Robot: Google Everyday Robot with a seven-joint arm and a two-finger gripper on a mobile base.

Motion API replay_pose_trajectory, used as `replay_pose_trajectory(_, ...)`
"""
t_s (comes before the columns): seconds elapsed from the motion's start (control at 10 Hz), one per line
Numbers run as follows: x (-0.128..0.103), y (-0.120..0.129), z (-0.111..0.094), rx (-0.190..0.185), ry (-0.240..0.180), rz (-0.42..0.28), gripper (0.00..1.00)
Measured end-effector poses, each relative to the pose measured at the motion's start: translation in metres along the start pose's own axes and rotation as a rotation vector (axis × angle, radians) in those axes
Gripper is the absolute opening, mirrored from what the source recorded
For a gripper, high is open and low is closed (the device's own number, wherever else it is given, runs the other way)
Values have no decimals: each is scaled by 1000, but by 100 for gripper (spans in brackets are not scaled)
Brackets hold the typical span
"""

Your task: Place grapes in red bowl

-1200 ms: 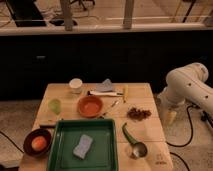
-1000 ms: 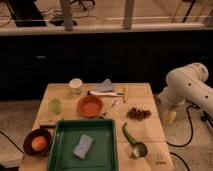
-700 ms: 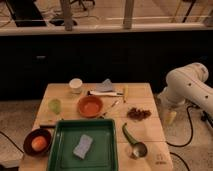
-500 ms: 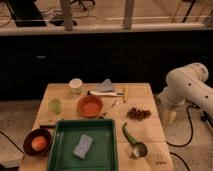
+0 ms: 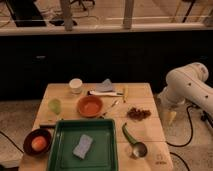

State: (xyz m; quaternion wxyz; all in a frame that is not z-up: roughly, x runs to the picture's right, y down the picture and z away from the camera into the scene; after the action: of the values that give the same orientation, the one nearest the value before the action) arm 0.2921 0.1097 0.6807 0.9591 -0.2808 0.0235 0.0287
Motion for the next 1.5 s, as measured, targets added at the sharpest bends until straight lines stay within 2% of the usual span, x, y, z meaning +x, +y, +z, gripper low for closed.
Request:
replay_pose_trajectory(0.2,0,-1,3,0,0,-14,80)
replay_pose_trajectory(0.4,-12,-7,13,4,-4,-65,80)
replay_pose_trajectory(0.8,-12,-9,18,5,-1,-97,80)
replay_pose_trajectory(1.0,-22,-11,34,-3,-5,-142,80)
replay_pose_trajectory(1.5,-27,-16,51,-6,3,-208,80)
